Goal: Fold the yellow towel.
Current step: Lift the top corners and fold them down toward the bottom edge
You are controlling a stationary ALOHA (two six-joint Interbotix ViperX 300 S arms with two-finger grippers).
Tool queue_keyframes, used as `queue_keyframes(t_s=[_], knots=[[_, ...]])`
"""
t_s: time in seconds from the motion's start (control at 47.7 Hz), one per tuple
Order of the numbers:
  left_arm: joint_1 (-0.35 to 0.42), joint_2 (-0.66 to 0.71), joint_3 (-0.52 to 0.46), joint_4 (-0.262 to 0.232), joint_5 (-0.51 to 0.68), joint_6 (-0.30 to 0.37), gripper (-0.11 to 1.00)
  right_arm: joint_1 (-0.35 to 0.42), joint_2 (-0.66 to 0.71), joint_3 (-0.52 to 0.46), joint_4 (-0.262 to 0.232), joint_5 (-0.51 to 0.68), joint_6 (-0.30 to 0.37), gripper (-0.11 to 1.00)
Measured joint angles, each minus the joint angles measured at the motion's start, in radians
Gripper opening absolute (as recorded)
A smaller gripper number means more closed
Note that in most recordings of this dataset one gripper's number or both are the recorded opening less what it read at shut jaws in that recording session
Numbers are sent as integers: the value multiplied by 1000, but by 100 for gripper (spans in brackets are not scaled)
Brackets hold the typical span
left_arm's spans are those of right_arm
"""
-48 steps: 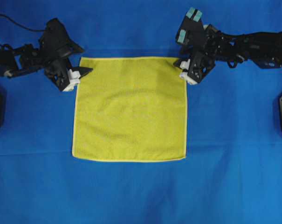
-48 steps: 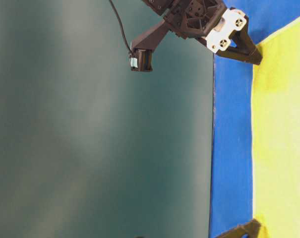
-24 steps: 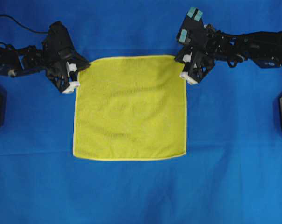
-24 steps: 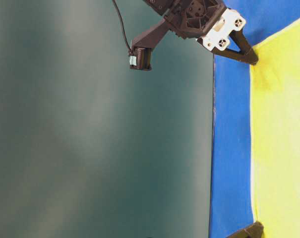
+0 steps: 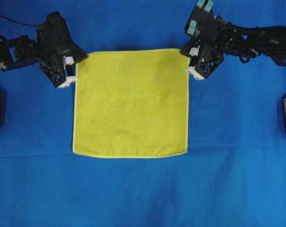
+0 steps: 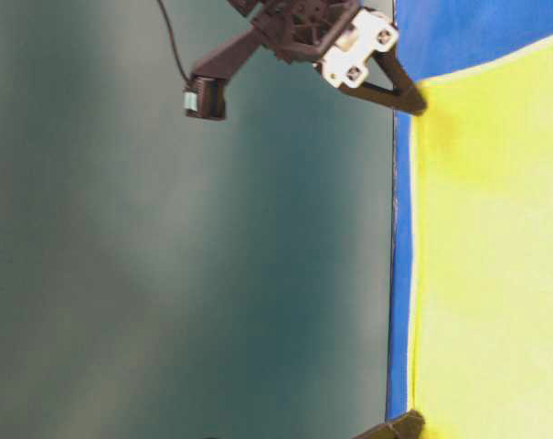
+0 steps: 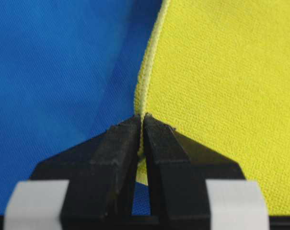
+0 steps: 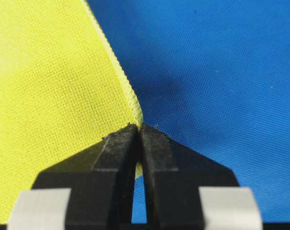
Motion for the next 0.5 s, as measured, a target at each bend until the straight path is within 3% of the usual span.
queue_keyframes(t_s=[0.273, 0.503], knots=[[-20, -11, 0, 0, 44, -31, 2, 11, -9, 2, 3, 15, 11, 3], [-153, -34, -2, 0, 164, -72, 2, 118, -32, 2, 46, 64, 11, 3]])
